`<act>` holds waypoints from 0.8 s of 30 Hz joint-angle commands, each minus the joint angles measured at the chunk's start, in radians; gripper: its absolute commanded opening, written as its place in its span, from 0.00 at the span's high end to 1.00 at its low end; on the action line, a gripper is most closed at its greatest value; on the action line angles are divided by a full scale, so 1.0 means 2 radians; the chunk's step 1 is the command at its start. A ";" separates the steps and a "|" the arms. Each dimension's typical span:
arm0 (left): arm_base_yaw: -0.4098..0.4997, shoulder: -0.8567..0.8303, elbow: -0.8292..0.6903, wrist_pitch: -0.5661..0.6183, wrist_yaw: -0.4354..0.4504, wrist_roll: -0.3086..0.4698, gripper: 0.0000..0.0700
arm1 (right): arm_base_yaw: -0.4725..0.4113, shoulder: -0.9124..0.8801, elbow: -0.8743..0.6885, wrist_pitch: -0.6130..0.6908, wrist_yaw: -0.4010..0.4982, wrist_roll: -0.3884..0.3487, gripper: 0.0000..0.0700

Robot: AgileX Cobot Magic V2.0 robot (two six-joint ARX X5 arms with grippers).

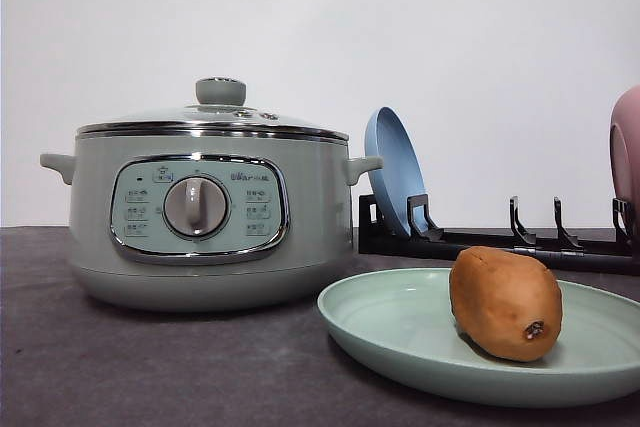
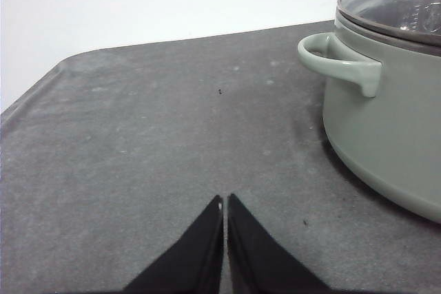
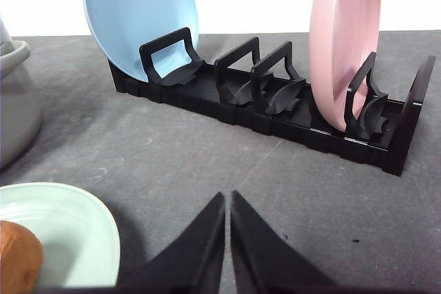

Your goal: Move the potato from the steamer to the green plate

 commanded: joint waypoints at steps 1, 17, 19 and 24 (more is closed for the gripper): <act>0.001 -0.001 -0.010 -0.003 0.000 0.001 1.00 | 0.000 -0.001 -0.002 0.001 0.000 -0.002 1.00; 0.001 -0.001 -0.010 -0.003 0.000 0.001 1.00 | 0.000 -0.001 -0.002 0.001 0.000 -0.002 1.00; 0.001 -0.001 -0.010 -0.003 0.000 0.001 1.00 | 0.000 -0.001 -0.002 0.001 0.000 -0.002 1.00; 0.001 -0.001 -0.010 -0.003 0.000 0.001 1.00 | 0.000 -0.001 -0.002 0.001 0.000 -0.002 1.00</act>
